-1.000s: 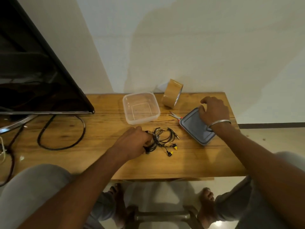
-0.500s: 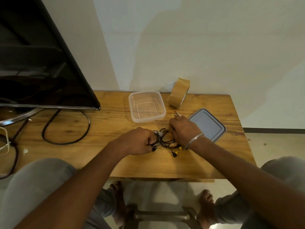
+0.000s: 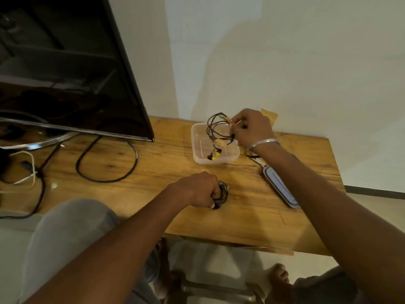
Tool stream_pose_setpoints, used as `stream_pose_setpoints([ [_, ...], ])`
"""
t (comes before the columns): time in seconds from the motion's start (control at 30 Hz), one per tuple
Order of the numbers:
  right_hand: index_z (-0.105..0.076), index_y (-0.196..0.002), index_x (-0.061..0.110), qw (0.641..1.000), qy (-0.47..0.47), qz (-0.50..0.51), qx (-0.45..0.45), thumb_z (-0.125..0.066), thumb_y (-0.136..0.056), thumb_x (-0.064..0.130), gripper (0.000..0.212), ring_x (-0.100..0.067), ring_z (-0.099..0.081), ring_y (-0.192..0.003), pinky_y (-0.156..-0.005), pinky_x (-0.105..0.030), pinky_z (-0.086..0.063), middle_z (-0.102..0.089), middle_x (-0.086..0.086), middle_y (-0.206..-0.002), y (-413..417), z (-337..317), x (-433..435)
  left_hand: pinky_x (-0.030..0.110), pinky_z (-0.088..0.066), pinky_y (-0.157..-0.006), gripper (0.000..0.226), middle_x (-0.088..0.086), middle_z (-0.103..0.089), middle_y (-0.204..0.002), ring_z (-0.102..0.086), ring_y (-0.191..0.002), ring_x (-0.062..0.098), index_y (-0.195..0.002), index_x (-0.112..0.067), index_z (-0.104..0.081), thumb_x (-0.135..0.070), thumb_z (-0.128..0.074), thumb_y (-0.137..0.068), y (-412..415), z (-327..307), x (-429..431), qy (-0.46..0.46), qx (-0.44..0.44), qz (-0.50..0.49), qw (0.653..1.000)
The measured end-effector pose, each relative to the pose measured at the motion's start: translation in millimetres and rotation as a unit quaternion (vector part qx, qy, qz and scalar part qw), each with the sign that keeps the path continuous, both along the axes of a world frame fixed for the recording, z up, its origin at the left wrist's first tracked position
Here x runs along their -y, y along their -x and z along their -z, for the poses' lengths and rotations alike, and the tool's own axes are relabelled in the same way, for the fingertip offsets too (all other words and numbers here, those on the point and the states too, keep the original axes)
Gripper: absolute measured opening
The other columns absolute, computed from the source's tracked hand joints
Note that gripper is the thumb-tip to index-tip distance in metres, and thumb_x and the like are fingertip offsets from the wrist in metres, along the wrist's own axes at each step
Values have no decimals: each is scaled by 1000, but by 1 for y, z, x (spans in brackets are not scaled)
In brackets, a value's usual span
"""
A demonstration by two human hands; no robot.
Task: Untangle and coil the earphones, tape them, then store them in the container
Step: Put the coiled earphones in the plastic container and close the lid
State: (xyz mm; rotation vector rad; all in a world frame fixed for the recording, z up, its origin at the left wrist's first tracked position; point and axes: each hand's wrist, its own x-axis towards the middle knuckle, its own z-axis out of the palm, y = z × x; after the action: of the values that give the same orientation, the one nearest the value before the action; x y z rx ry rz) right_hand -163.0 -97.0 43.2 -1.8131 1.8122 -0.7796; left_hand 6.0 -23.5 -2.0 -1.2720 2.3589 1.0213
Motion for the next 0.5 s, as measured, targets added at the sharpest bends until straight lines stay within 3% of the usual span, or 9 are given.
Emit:
stream_pose_setpoints([
  [0.07, -65, -91, 15, 1000, -22, 2, -14, -66, -90, 15, 2, -23, -66, -71, -66, -26, -54, -72, -9, -86, -13, 11, 15, 40, -56, -81, 16, 10, -71, -95, -65, -90, 25, -90, -4, -73, -19, -75, -83, -1, -2, 2, 2, -10, -3, 1000],
  [0.17, -72, -101, 11, 989, -75, -41, -117, -66, -89, 12, 13, -26, -68, -88, -77, -28, -54, -71, -12, -102, -24, 32, 26, 29, -50, -76, 15, -2, -71, -94, -63, -85, 14, -98, -11, -77, -17, -74, -85, -4, -16, 5, -15, -53, -9, 998],
  [0.27, -71, -110, 13, 976, -49, -77, -195, -63, -92, 16, 20, -30, -65, -97, -84, -36, -55, -70, -13, -108, -24, 40, 23, 19, -47, -69, 17, -7, -73, -89, -62, -75, 3, -102, -16, -78, -17, -75, -85, -13, -39, 14, -48, -117, -54, 990],
  [0.37, -73, -99, 15, 987, 27, -44, -155, -59, -93, 18, 16, -28, -66, -91, -79, -37, -55, -73, -8, -96, -12, 32, 13, 20, -48, -65, 15, -7, -73, -79, -63, -68, 4, -97, -20, -79, -14, -75, -84, -22, -59, 26, -2, -221, -155, 963],
  [0.5, -75, -89, 12, 994, 86, 7, -64, -63, -91, 17, 13, -14, -64, -74, -72, -22, -49, -73, -1, -82, 14, 16, -6, 8, -39, -56, 18, -12, -68, -76, -55, -62, -3, -100, -17, -80, -10, -73, -85, -18, -53, 46, 182, -270, -290, 900],
])
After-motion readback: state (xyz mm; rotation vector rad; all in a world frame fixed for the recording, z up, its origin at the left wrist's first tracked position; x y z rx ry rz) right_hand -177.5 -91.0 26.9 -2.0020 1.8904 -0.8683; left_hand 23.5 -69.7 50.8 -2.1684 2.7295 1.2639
